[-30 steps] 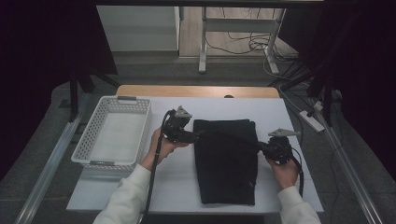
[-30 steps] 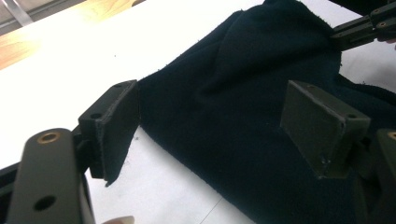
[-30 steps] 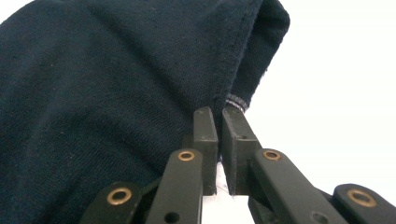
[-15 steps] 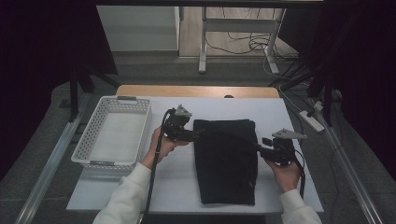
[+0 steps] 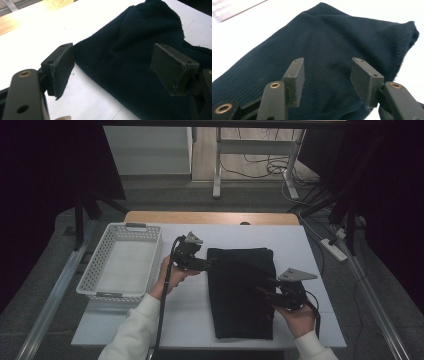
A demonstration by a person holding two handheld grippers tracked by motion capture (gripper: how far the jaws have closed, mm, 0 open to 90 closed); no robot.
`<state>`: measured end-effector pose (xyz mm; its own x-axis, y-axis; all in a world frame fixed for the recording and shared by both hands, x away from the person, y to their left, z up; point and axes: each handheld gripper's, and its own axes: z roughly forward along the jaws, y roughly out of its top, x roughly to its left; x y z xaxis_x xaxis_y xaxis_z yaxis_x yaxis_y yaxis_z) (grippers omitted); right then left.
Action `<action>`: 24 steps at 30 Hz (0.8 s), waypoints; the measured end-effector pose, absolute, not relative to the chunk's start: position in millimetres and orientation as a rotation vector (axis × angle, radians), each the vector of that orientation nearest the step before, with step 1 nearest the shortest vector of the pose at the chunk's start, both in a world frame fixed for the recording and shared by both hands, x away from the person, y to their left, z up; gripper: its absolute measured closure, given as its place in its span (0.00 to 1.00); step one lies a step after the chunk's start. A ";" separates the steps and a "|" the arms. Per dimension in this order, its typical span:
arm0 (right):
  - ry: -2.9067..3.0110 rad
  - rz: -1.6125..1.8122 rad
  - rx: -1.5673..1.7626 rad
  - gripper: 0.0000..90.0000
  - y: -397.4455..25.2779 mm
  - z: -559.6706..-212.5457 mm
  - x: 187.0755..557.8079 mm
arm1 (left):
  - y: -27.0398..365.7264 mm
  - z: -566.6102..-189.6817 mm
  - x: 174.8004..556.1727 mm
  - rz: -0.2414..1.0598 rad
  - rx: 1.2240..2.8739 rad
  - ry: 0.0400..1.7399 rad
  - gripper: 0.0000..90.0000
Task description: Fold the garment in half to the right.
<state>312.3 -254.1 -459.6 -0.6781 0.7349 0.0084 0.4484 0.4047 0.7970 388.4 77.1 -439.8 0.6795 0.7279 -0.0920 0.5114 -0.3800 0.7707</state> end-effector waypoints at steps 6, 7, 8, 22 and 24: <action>2.373 1.137 0.980 0.50 -249.5 -459.2 288.0 | 77.7 -439.3 387.9 0.335 2.068 0.948 0.22; 2.384 1.135 0.980 0.50 -249.9 -459.9 284.5 | 77.7 -439.3 387.9 0.335 2.068 0.948 0.22; 2.394 1.131 0.978 0.50 -250.0 -460.6 280.6 | 77.8 -439.3 387.9 0.335 2.069 0.948 0.22; 2.526 0.964 0.915 0.63 -243.6 -482.6 257.2 | 76.9 -441.4 389.6 0.330 2.077 0.954 0.22; 2.544 0.931 0.918 0.75 -245.5 -485.5 257.2 | 77.3 -441.9 389.9 0.328 2.075 0.959 0.22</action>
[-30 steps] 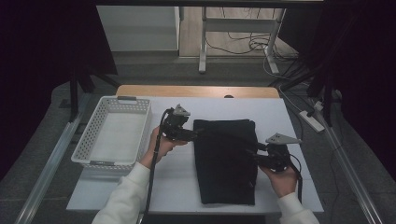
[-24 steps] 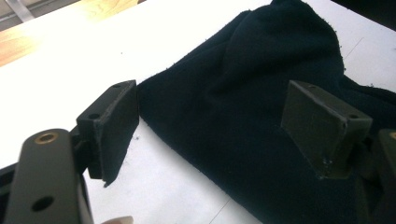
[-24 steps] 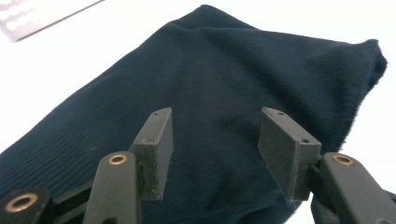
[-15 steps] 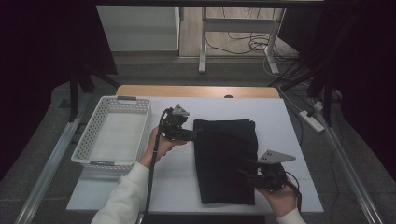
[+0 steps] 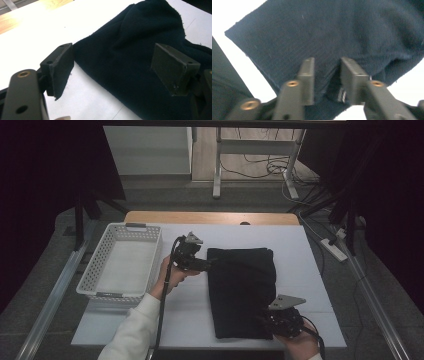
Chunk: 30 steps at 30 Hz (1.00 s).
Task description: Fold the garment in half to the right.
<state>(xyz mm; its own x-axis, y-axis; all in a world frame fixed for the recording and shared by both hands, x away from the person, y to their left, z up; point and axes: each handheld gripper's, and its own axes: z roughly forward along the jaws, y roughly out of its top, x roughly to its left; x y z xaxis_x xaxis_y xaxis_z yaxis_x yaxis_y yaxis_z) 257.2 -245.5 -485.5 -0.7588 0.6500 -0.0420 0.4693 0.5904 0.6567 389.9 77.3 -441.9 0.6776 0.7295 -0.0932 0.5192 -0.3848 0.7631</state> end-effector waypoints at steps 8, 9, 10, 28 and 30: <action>2.567 0.883 0.943 0.94 -258.9 -489.3 256.6 | 77.4 -442.6 390.0 0.330 2.080 0.960 0.22; 2.563 0.878 0.942 0.94 -261.2 -488.7 254.7 | 77.6 -442.7 390.1 0.330 2.080 0.961 0.22; 2.558 0.875 0.942 0.94 -264.1 -488.1 252.5 | 78.0 -442.8 390.3 0.331 2.078 0.962 0.22; 2.477 0.974 0.978 0.60 -278.3 -493.3 245.3 | 79.8 -454.5 400.5 0.331 2.084 1.009 0.22; 2.453 1.012 0.974 0.56 -278.9 -490.7 245.2 | 79.6 -455.6 401.6 0.336 2.085 1.012 0.23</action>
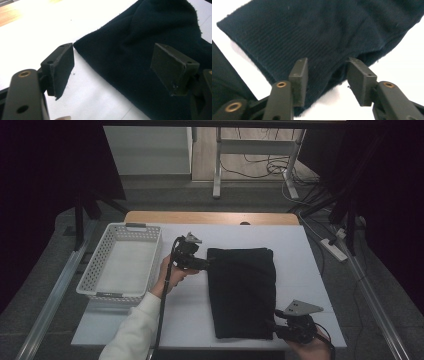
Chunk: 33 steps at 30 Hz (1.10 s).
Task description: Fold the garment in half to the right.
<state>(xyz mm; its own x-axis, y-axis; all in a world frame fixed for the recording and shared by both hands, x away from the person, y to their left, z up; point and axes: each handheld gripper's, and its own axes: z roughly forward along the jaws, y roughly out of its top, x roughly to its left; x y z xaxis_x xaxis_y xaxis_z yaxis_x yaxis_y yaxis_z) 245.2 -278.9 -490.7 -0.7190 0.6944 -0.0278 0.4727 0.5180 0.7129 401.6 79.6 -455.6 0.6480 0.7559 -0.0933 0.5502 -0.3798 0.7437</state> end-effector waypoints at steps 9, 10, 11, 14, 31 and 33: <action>2.401 1.069 0.967 0.53 -280.9 -488.8 246.5 | 79.8 -462.6 409.6 0.339 2.100 1.027 0.25; 2.401 1.070 0.967 0.52 -280.7 -488.3 246.8 | 80.1 -462.9 409.8 0.338 2.099 1.028 0.25; 2.399 1.079 0.968 0.52 -280.2 -487.9 247.3 | 80.4 -462.8 409.9 0.337 2.099 1.029 0.25; 2.401 1.095 0.955 0.50 -277.8 -486.6 249.3 | 81.4 -462.3 409.8 0.340 2.095 1.029 0.25; 2.523 1.152 0.779 0.32 -261.9 -470.5 272.7 | 83.2 -457.7 407.3 0.309 2.075 1.005 0.21; 2.533 1.137 0.763 0.31 -261.8 -471.1 271.1 | 83.5 -457.4 407.0 0.301 2.071 0.999 0.20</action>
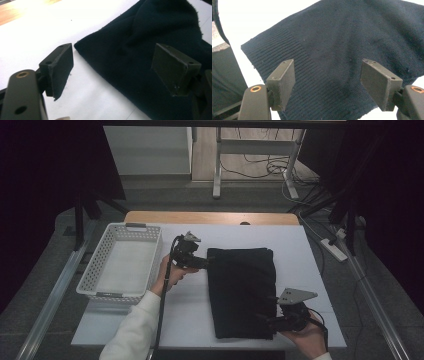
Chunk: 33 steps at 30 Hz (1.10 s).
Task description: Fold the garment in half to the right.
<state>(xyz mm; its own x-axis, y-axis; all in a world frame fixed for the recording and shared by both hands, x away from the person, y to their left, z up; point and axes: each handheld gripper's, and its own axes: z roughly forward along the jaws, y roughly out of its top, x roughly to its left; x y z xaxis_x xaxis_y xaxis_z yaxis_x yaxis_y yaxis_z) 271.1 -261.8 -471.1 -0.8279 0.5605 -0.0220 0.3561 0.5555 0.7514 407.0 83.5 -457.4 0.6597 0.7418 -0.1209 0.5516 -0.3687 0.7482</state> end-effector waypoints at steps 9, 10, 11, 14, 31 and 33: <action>2.560 1.158 0.720 0.28 -261.7 -463.8 271.1 | 86.5 -454.1 403.6 0.281 2.053 0.970 0.17; 2.566 1.150 0.715 0.27 -261.3 -463.5 271.4 | 86.6 -453.9 403.3 0.278 2.052 0.967 0.17; 2.570 1.143 0.712 0.26 -260.7 -463.4 271.7 | 86.5 -453.8 403.2 0.274 2.052 0.964 0.17; 2.586 1.129 0.697 0.26 -258.9 -462.9 272.8 | 85.8 -454.0 403.0 0.261 2.053 0.958 0.16; 2.761 0.954 0.497 0.25 -230.9 -458.1 270.3 | 85.5 -455.5 403.8 0.243 2.058 0.962 0.16; 2.781 0.913 0.460 0.25 -226.9 -459.0 266.5 | 85.0 -455.6 403.6 0.242 2.061 0.964 0.16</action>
<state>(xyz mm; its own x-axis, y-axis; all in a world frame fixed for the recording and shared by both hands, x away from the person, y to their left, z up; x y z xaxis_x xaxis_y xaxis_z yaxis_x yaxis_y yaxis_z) 266.5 -226.9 -459.0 -0.9363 0.3438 -0.0715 0.2346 0.7638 0.6013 403.6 85.0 -455.6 0.6875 0.7085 -0.1594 0.5490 -0.3634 0.7527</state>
